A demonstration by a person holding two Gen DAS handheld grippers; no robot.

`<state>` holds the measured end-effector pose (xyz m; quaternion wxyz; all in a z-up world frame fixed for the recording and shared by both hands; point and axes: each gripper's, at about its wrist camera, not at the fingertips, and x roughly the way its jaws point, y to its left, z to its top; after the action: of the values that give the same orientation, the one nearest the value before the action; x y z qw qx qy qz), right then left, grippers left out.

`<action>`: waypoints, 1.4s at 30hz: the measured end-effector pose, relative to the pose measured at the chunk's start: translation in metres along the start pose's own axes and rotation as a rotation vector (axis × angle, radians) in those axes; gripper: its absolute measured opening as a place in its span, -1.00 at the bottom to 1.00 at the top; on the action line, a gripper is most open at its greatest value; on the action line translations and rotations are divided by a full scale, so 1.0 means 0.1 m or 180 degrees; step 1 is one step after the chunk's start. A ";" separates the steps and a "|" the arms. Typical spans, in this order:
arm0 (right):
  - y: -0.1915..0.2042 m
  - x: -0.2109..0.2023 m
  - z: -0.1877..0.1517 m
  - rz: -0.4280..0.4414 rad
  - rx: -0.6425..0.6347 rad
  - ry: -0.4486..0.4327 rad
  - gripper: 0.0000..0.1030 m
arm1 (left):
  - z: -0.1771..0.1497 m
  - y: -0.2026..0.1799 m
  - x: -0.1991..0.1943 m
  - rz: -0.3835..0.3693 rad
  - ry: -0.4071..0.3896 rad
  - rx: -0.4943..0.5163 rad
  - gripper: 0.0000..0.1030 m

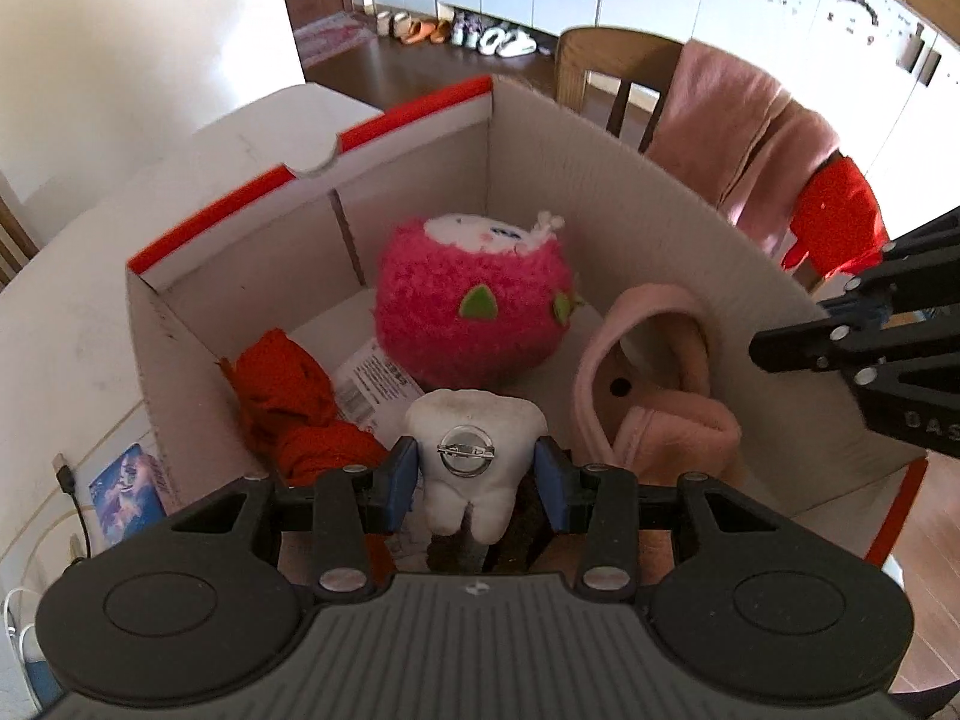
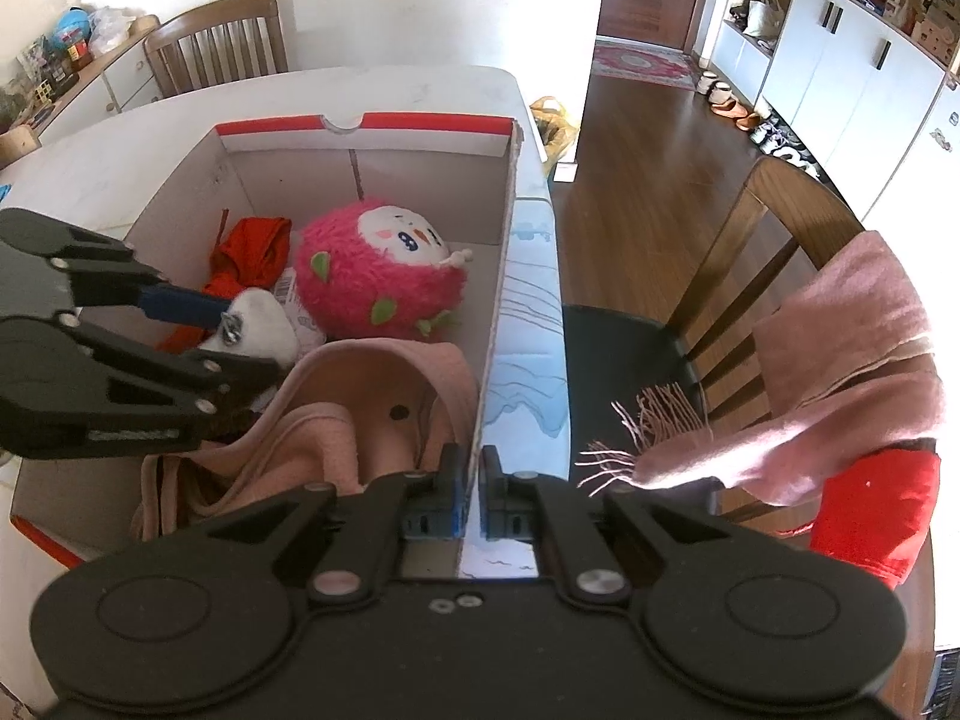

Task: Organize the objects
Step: 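Lower the tooth toy beside the red cloth and open the left tool, then move the left tool back to the blue toothbrush box on the mat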

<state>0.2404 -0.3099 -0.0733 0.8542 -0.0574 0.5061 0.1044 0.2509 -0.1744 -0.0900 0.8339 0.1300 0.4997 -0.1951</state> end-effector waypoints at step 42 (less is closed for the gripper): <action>0.00 -0.01 0.00 0.0015 0.0022 -0.0011 -0.91 | -0.18 0.20 -0.61 -0.0382 -0.0382 -0.0503 0.38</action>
<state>0.2398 -0.3104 -0.0725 0.8551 -0.0531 0.5051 0.1047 0.2199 -0.1368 -0.0443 0.8568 0.0217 0.4696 -0.2121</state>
